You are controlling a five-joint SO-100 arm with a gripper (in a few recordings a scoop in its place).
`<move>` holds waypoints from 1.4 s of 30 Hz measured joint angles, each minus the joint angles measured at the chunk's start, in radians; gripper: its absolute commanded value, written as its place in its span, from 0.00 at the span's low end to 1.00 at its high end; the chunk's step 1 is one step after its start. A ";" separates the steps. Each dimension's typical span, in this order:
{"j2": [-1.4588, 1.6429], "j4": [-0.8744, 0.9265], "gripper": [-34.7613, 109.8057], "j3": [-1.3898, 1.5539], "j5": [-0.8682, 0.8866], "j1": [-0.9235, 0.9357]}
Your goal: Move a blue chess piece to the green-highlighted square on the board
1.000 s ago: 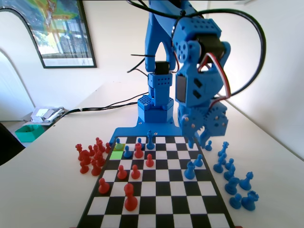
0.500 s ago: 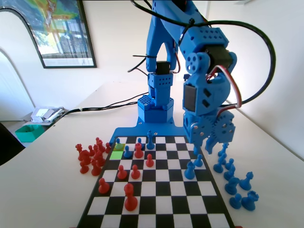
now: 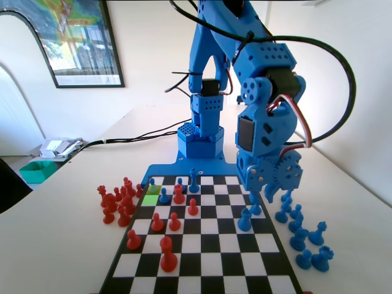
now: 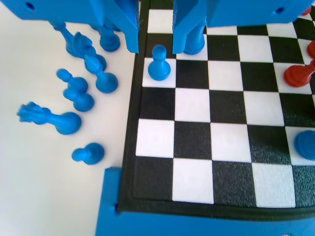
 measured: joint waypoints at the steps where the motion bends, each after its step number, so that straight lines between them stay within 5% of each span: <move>1: -0.003 0.002 0.32 0.000 0.000 0.000; 42: -0.075 -0.020 0.25 -0.038 -0.021 -0.006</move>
